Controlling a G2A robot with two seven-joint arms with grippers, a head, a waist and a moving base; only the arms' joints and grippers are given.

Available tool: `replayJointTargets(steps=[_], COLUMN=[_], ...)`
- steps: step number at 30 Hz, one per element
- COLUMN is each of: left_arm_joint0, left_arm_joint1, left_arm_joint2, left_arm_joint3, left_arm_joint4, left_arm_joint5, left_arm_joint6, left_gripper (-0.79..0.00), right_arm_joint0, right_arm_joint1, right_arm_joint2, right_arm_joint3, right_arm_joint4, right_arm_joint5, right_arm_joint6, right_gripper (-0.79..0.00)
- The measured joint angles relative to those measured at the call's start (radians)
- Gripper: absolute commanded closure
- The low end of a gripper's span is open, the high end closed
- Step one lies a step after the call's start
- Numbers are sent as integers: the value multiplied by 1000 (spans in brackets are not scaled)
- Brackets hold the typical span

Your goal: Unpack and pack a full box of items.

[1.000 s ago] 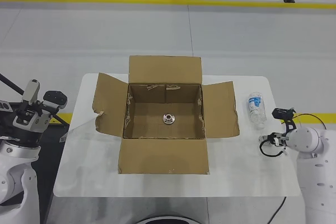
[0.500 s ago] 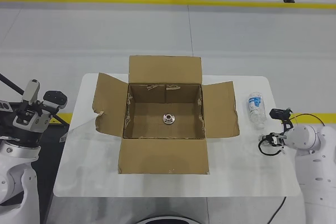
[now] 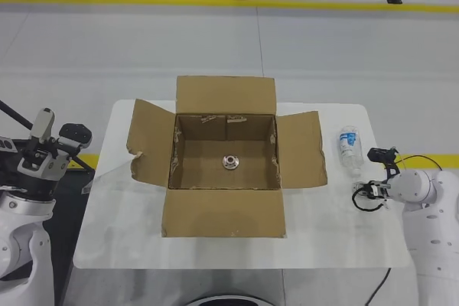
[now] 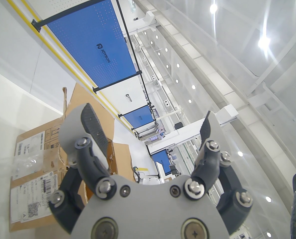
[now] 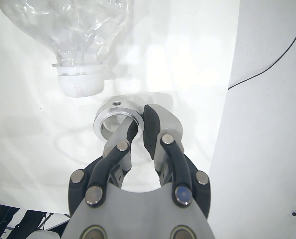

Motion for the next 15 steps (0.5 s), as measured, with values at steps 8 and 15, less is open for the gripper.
replayJointTargets(steps=[8, 15], left_arm_joint0=[0, 0], left_arm_joint1=[0, 0], left_arm_joint2=[0, 0], left_arm_joint3=[0, 0], left_arm_joint4=[0, 0], left_arm_joint5=[0, 0], left_arm_joint6=[0, 0], left_gripper=[-785, -785], right_arm_joint0=[-4, -36], right_arm_joint1=[7, 18], right_arm_joint2=[-2, 26], right_arm_joint3=[-50, -229], right_arm_joint4=[-14, -36], right_arm_joint5=[26, 55], right_arm_joint6=[3, 15], right_gripper=[-3, 0])
